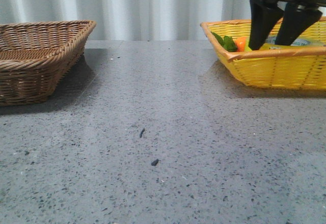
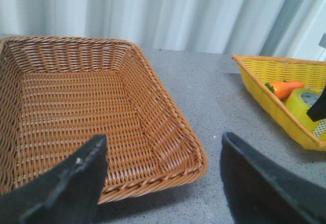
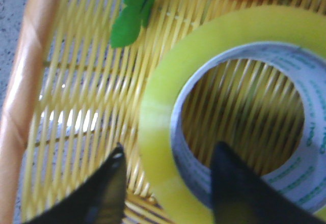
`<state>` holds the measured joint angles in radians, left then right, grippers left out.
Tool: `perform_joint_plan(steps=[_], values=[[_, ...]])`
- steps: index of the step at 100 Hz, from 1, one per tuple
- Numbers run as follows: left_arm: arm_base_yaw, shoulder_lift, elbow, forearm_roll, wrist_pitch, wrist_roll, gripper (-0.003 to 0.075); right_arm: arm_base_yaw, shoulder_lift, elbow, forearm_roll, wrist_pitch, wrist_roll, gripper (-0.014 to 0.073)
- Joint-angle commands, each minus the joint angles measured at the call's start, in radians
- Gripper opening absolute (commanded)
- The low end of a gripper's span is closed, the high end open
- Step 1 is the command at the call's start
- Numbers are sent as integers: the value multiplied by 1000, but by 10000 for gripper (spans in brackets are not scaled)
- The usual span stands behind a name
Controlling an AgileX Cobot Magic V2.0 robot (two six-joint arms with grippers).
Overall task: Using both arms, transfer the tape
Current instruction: 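Reach the right gripper into the yellow basket and grasp the tape roll, then lift the tape roll out and lower it onto the table center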
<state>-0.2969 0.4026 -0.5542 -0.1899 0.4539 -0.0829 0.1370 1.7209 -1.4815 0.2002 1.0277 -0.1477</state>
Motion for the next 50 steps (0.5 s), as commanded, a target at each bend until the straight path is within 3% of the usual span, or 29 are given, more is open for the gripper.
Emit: perform_joint_plan(steps=[1,5,32,50], values=[[-10,16,-34,-6,-68,1,438,-2,-42,-32,5,-45,-13,-2],[-10,16,-34,-6,-68,1,438,-2,-42,-32,2,-55,-13,-70],[-10,16,-34,-6,-66,1,438,0,-124,-44,-4,-136,-13,-57],[-10,16,-34,-6,-68,1,438,29,-214,-187,-4,-160,-13,-57]])
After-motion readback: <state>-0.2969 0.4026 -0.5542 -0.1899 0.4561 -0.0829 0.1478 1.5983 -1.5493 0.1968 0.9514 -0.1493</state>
